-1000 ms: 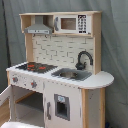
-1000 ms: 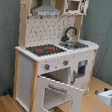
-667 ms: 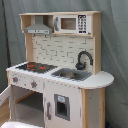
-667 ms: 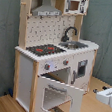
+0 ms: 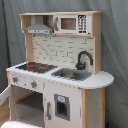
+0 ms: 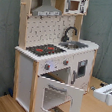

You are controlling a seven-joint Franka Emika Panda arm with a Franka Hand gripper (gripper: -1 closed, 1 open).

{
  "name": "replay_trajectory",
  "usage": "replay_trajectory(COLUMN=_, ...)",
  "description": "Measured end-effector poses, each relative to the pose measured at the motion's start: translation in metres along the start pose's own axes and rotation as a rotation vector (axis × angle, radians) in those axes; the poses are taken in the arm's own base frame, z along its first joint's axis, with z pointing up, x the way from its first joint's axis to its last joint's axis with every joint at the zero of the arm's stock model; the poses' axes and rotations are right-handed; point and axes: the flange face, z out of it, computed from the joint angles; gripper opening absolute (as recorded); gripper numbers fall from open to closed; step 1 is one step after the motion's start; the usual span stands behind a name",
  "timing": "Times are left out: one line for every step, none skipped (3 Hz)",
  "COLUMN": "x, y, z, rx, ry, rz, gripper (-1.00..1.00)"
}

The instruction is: Play with the kitchen

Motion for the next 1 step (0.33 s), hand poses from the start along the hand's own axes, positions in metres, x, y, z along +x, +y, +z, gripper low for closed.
replay_trajectory(x=-0.0042, y=-0.0014, z=0.0113, rx=-0.017, ry=-0.008, rz=-0.024, gripper=1.00)
